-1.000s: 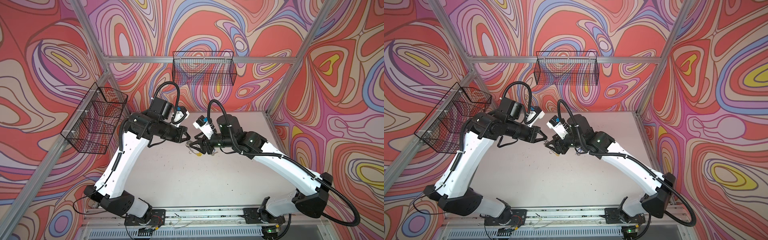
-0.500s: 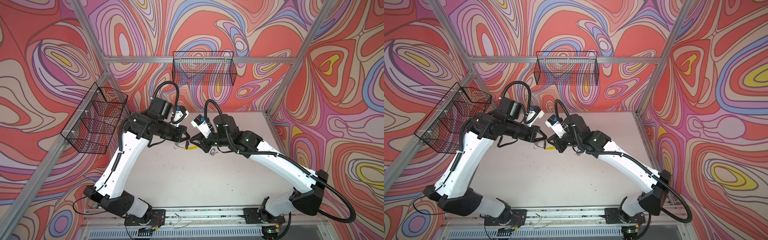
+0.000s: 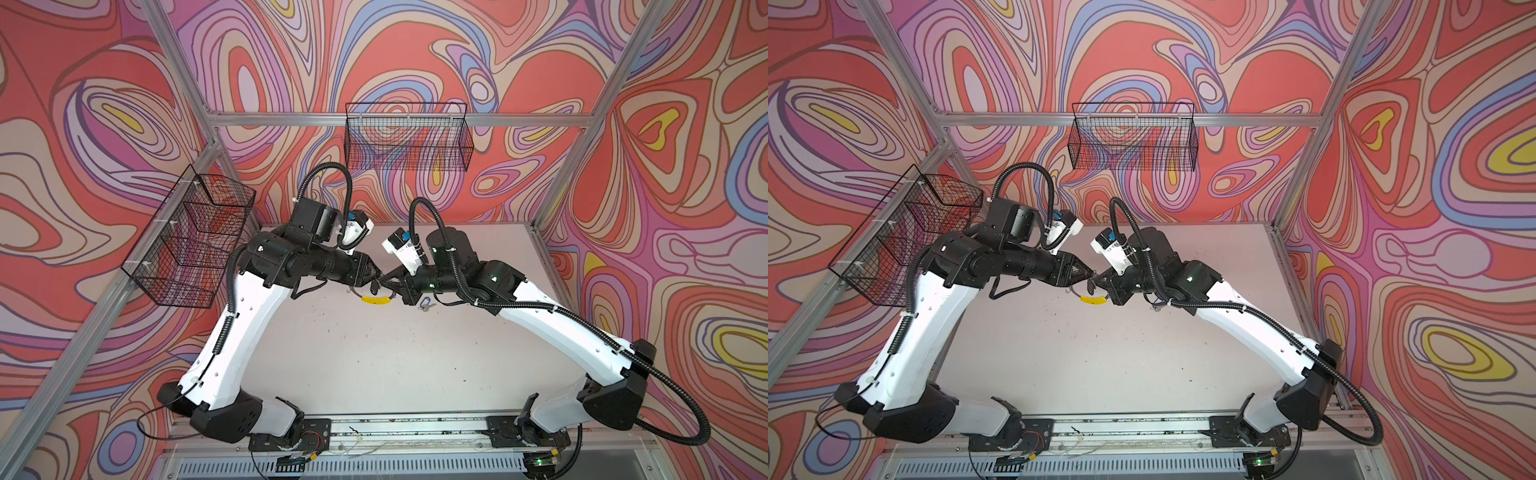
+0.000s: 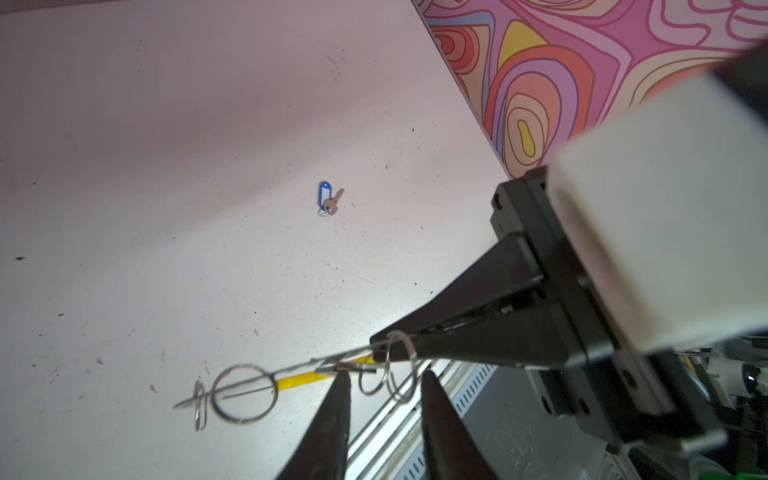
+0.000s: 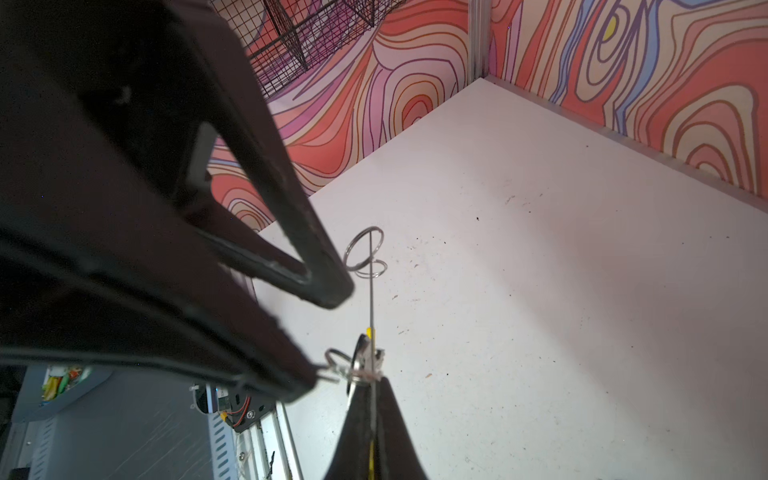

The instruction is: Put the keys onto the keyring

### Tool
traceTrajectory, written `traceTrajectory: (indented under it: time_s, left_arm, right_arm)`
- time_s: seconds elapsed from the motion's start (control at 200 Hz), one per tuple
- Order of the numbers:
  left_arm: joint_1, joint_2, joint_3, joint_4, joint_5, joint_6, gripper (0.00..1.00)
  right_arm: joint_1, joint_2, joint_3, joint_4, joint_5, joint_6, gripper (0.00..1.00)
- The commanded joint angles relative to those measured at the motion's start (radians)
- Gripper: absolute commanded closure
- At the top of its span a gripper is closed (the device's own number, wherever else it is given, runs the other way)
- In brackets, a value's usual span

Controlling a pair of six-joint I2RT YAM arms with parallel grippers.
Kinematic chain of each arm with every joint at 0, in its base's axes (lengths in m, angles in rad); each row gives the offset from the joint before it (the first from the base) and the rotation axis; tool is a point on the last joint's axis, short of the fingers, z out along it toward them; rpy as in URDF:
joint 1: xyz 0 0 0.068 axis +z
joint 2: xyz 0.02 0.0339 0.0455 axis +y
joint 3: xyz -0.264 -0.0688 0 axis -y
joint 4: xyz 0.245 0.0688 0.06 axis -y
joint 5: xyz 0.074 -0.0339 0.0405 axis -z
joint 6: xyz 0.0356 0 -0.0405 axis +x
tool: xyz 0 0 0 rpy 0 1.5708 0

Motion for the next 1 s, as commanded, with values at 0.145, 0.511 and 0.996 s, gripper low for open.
traceTrajectory:
  time_s: [0.145, 0.511, 0.996]
  left_arm:
    - [0.001, -0.328, -0.357, 0.276, -0.279, 0.187, 0.39]
    - [-0.249, -0.550, -0.923, 0.974, -0.555, 0.758, 0.46]
    - [-0.286, -0.378, -0.924, 1.146, -0.590, 0.998, 0.51]
  right_arm:
    - [-0.228, 0.091, 0.014, 0.183, -0.327, 0.601, 1.00]
    - [-0.325, 0.084, -0.209, 0.564, -0.536, 1.138, 1.00]
    - [-0.326, 0.054, -0.244, 0.603, -0.592, 1.184, 1.00]
